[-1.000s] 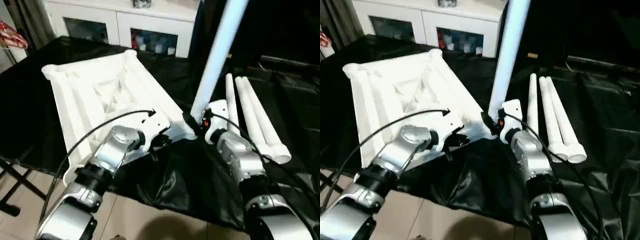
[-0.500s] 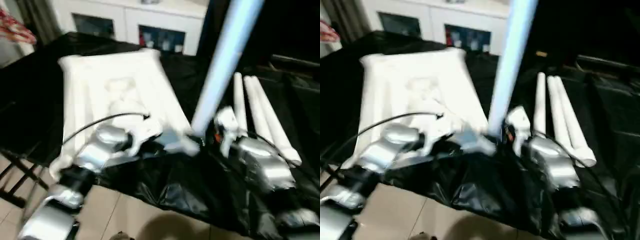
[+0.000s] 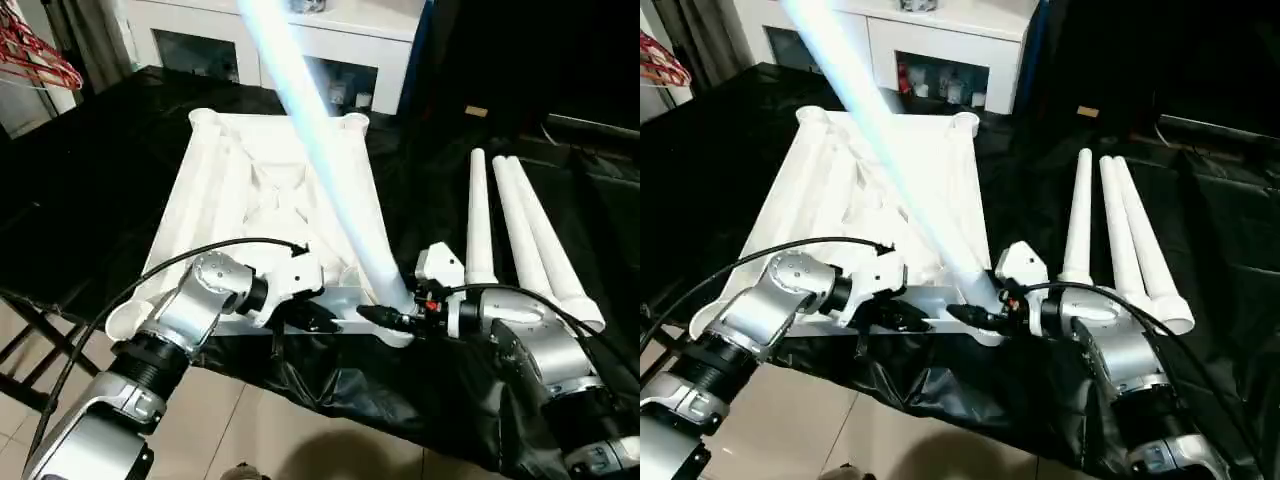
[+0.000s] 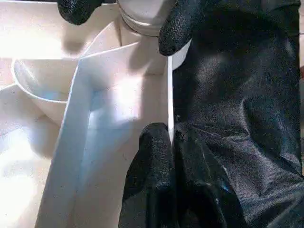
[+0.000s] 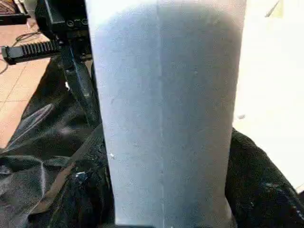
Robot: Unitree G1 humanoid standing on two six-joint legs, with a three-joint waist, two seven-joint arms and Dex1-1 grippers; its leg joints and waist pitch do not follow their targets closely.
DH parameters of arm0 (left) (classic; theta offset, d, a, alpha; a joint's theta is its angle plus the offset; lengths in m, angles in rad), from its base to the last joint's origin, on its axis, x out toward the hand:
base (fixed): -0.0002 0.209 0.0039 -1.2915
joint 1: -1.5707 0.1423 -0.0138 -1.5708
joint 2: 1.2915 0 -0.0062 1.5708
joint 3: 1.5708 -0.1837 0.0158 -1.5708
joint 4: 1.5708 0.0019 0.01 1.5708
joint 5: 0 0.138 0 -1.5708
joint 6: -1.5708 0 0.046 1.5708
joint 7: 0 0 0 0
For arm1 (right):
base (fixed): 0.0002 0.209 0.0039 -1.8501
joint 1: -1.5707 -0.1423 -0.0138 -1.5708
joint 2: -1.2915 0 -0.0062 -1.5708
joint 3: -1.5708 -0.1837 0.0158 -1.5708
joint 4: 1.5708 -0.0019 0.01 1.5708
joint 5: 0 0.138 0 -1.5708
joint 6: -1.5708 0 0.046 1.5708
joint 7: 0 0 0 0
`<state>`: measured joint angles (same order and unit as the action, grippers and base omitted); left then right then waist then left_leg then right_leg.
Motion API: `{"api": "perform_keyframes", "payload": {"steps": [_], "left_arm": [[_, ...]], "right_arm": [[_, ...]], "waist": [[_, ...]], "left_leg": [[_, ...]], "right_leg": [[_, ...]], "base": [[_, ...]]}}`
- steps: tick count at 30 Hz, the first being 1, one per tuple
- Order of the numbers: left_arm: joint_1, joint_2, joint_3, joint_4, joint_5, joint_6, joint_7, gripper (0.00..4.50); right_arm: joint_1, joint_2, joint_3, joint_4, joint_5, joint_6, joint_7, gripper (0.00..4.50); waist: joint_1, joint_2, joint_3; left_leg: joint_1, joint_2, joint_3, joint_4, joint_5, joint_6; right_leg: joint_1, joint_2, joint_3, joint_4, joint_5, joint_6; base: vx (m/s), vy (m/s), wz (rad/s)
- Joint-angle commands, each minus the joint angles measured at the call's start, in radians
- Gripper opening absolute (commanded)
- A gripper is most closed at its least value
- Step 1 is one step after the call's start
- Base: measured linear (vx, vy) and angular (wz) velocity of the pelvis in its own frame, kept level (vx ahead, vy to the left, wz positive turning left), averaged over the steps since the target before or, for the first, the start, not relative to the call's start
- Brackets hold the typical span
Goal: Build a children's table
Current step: Insert table leg to table base
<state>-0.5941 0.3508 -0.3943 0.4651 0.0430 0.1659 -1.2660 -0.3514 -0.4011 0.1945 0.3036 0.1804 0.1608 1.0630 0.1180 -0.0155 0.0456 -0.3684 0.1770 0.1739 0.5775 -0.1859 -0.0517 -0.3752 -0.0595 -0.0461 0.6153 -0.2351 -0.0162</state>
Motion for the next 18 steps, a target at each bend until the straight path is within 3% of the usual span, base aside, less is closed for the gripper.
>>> {"api": "perform_keyframes", "payload": {"steps": [1,8,11,15,18], "left_arm": [[-0.025,-0.017,0.003,-0.016,-0.020,-0.034,0.000,0.00],[-0.018,-0.008,0.017,-0.012,-0.014,-0.040,0.031,0.00],[-0.009,0.002,0.032,-0.024,-0.011,-0.060,0.052,0.00],[0.004,0.013,0.082,-0.076,-0.049,-0.039,0.065,0.00],[0.008,0.016,0.108,-0.105,-0.079,-0.014,0.063,0.45]], "right_arm": [[0.038,0.012,0.054,0.001,-0.008,0.038,0.032,2.58],[0.060,0.039,0.019,-0.013,0.026,0.037,-0.004,2.54],[0.068,0.067,-0.019,-0.025,0.064,0.051,-0.035,2.54],[0.079,0.096,-0.058,-0.034,0.095,0.056,-0.062,2.48],[0.082,0.104,-0.067,-0.034,0.099,0.053,-0.068,2.47]], "waist": [[-0.002,0.008,-0.061],[-0.003,0.008,-0.059],[-0.003,0.009,-0.060],[-0.007,0.008,-0.059],[-0.008,0.009,-0.061]], "left_leg": [[0.015,0.061,-0.019,-0.056,-0.077,0.077],[0.016,0.062,-0.019,-0.059,-0.114,0.060],[0.015,0.062,-0.020,-0.058,-0.099,0.063],[0.015,0.062,-0.019,-0.059,-0.117,0.056],[0.013,0.060,-0.019,-0.056,-0.098,0.056]], "right_leg": [[0.050,-0.088,0.045,-0.047,0.182,-0.264],[0.048,-0.091,0.045,-0.052,0.114,-0.264],[0.049,-0.091,0.046,-0.049,0.144,-0.265],[0.047,-0.092,0.045,-0.052,0.110,-0.262],[0.047,-0.089,0.046,-0.048,0.125,-0.263]], "base": [[0.000,0.000,0.00],[0.000,0.000,0.00],[0.000,0.000,0.00],[0.000,0.000,0.00],[0.000,0.000,0.00]]}}
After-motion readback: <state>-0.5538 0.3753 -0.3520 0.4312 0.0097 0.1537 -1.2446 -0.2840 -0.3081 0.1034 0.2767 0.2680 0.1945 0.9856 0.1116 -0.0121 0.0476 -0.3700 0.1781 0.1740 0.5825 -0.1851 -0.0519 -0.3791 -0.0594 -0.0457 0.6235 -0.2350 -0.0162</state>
